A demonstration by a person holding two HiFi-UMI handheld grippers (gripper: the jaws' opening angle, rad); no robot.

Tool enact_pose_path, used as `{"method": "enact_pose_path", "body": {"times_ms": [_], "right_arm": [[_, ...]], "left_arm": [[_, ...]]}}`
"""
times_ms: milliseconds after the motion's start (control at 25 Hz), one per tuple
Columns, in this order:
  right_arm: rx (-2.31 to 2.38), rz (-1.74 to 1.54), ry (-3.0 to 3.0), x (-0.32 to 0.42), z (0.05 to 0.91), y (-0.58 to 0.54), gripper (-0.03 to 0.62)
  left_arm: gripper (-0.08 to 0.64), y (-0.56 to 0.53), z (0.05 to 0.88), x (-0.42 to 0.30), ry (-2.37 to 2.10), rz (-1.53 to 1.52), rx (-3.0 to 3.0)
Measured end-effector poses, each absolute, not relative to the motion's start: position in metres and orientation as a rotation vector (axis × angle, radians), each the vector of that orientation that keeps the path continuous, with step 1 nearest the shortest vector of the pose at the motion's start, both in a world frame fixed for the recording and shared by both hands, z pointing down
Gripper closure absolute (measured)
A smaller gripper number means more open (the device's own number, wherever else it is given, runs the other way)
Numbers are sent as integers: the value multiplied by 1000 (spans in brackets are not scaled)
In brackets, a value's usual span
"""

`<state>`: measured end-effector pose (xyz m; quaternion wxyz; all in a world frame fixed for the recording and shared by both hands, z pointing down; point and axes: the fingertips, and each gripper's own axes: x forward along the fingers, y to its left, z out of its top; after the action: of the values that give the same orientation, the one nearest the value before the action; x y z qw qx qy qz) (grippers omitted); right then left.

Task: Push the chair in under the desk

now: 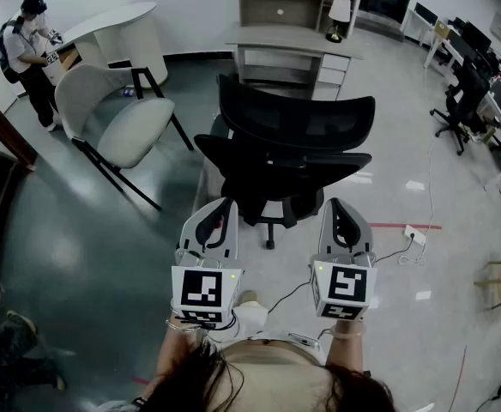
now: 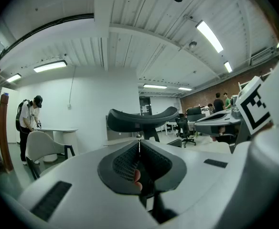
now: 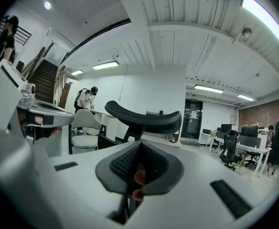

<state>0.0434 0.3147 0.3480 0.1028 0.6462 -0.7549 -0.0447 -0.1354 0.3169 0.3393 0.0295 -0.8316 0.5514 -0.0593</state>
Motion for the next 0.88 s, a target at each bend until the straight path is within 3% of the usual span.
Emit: {"method": "enact_pose_path", "body": {"times_ms": [880], "right_arm": [[1908,-150,-2172,30,352,275,565]], "left_arm": [[543,253,362,-144,1505,-286,-2607]]}}
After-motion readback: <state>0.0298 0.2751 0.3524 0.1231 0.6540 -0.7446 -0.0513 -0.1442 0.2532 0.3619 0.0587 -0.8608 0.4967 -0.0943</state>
